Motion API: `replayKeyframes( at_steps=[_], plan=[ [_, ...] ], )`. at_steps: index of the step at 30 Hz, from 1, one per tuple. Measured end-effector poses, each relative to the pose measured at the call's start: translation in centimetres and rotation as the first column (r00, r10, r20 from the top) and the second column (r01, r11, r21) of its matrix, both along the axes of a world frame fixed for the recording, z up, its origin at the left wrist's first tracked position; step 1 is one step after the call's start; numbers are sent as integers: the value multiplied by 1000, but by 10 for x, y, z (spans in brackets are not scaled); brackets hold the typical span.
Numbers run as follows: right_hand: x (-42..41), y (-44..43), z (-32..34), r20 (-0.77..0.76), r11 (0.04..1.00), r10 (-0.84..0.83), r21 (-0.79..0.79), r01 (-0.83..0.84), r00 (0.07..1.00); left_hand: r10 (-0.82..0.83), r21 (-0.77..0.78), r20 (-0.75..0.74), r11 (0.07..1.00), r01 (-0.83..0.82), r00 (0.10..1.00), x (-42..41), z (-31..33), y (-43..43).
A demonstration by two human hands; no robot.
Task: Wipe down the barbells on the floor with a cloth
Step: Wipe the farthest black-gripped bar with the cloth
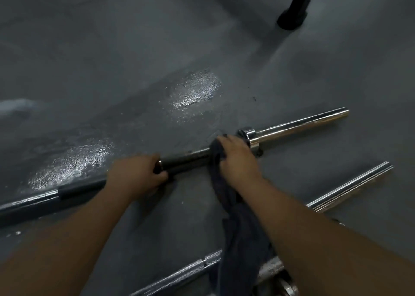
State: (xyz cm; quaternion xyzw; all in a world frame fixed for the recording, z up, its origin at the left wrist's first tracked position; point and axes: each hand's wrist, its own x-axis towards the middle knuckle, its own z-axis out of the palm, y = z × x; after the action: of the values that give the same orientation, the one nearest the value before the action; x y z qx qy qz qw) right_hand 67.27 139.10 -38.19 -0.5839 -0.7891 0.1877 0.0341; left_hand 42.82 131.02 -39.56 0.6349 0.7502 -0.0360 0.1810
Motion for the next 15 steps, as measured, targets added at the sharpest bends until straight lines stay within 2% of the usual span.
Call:
replayKeyframes(
  at_steps=[3,6,8,10,12,13,15],
  plan=[
    [-3,-18,-9,32,998,-63,14,63,997,-45,160,-9,986,46,999,14,-14,-30],
    [14,-53,-7,39,999,43,-20,-43,998,-78,183,13,980,75,997,37,-16,-72],
    [50,-56,3,35,989,107,-101,-103,994,-86,229,52,971,72,995,42,-16,-94],
    [60,-62,6,9,994,-51,-98,52,999,-67,245,103,969,40,992,43,-12,-101],
    [26,-83,0,-44,977,-214,-39,212,976,10,186,65,982,-22,998,45,-13,-94],
    [6,-93,-2,-55,978,-206,-49,204,977,37,159,10,987,-38,999,47,-14,-90],
    [-2,-98,-2,-71,997,-43,-65,39,997,44,140,-60,990,-35,997,51,-14,-84]
  ],
)
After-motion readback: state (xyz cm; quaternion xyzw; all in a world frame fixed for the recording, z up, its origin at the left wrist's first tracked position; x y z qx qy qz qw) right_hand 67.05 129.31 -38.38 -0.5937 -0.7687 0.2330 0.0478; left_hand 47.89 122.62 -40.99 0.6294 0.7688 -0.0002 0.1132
